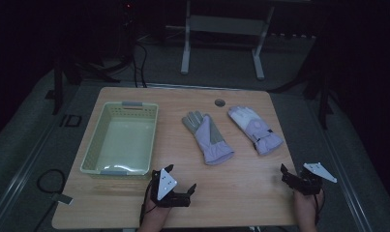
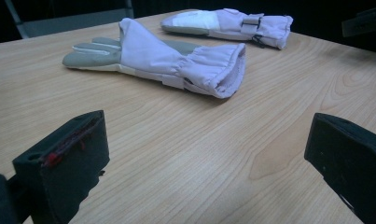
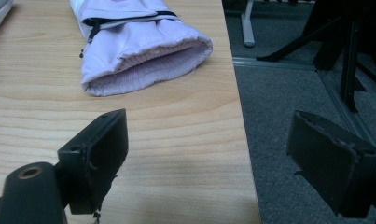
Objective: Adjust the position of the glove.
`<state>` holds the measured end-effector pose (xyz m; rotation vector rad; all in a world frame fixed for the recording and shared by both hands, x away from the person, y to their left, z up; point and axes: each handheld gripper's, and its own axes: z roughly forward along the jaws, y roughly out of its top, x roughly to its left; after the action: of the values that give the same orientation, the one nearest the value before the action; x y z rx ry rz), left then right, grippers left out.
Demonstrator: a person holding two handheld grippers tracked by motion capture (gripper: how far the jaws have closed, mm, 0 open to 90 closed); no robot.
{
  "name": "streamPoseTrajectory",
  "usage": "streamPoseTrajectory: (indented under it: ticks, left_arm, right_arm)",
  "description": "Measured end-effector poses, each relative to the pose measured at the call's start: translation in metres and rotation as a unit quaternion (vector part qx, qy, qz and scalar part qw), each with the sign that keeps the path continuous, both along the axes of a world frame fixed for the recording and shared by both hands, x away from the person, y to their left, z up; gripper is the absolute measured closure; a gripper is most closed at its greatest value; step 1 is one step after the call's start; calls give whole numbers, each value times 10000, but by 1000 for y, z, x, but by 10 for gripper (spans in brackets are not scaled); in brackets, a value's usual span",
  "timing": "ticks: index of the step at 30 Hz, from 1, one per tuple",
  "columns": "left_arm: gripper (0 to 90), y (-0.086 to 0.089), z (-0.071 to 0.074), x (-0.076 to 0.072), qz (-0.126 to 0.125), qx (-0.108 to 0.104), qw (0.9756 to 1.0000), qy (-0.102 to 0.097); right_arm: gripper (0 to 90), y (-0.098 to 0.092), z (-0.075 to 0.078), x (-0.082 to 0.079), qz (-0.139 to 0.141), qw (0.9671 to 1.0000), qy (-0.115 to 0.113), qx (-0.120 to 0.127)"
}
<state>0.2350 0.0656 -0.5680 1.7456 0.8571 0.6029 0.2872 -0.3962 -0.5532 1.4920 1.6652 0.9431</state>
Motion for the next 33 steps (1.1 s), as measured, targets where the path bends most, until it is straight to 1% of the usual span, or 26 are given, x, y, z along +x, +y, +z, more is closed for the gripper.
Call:
streamPoseTrajectory:
  ticks: [1, 3, 5, 6, 7, 8, 9, 11, 12, 13, 14, 16, 17, 18, 19, 20, 21, 22, 23, 24, 26, 27, 28, 30, 32, 33]
  left_arm:
    - [0, 0, 0, 0, 0, 0, 10000, 0]
    - [0, 0, 0, 0, 2, -10, 10000, 12]
    - [0, 0, 0, 0, 7, -22, 10000, 24]
    - [0, 1, 0, 1, 4, -31, 10000, 36]
    - [0, 1, 0, 1, 6, -33, 10000, 39]
    - [0, 1, 0, 1, 8, -36, 10000, 41]
    - [0, 1, 0, 1, 10, -30, 10000, 39]
    - [0, 0, 0, 0, 12, -19, 10000, 28]
    - [0, 0, 0, 0, 12, -8, 10000, 20]
    - [0, 0, 0, 0, 14, -3, 10000, 10]
    - [0, 0, 0, 0, 14, 2, 10000, 7]
    - [0, 0, 0, 0, 11, 3, 10000, 13]
    - [0, 0, 0, 0, 7, 1, 10000, 17]
    - [0, 0, 0, 0, 10, -5, 10000, 20]
    - [0, 0, 0, 0, 10, -7, 10000, 23]
    - [0, 0, 0, 0, 7, -8, 10000, 20]
    - [0, 0, 0, 0, 6, -9, 10000, 16]
    - [0, 0, 0, 0, 6, -6, 10000, 12]
    - [0, 0, 0, 0, 3, 0, 10000, 7]
    - [0, 0, 0, 0, 0, 3, 10000, 3]
    - [0, 0, 0, 0, 1, -2, 10000, 9]
    - [0, 0, 0, 0, 2, -7, 10000, 15]
    - [0, 0, 0, 0, 0, -9, 10000, 15]
    - [0, 0, 0, 0, -5, -4, 10000, 12]
    - [0, 0, 0, 0, -4, -3, 10000, 14]
    - [0, 0, 0, 0, -4, -3, 10000, 14]
  right_arm:
    - [127, 0, 0, 0, 0, 10000, 0, 0]
    - [127, 1, 0, 2, -10, 9999, 121, -46]
    - [126, 1, 0, 2, -1, 9999, 159, -44]
    - [125, 2, 0, 3, 50, 9997, 237, -87]
    - [123, 4, 2, 3, 96, 9996, 227, -163]
    - [121, 6, 4, 4, 158, 9993, 273, -203]
    - [121, 6, 4, 4, 158, 9993, 273, -203]
    - [120, 7, 7, 6, 229, 9986, 405, -248]
    - [120, 7, 7, 6, 229, 9986, 405, -248]
    - [118, 5, 12, 9, 299, 9978, 533, -262]
    - [118, 5, 12, 9, 299, 9978, 533, -262]
    - [117, 4, 18, 10, 278, 9981, 502, -205]
    - [116, 3, 25, 13, 293, 9976, 598, -180]
    - [116, 3, 25, 13, 293, 9976, 598, -180]
    - [115, 3, 29, 14, 285, 9974, 628, -198]
    - [115, 3, 29, 14, 285, 9974, 628, -198]
    - [115, 3, 31, 15, 263, 9976, 606, -216]
    - [117, 3, 37, 17, 220, 9981, 548, -199]
    - [117, 3, 37, 17, 220, 9981, 548, -199]
    - [138, 2, 43, 21, 357, 9969, 704, 41]
    - [145, 1, 46, 25, 534, 9948, 819, 273]
    - [145, 1, 46, 25, 534, 9948, 819, 273]
    - [145, 2, 51, 26, 455, 9962, 676, 302]
    - [140, 3, 54, 27, 496, 9962, 658, 285]
    - [126, 8, 60, 32, 517, 9960, 644, 353]
    - [126, 8, 60, 32, 517, 9960, 644, 353]
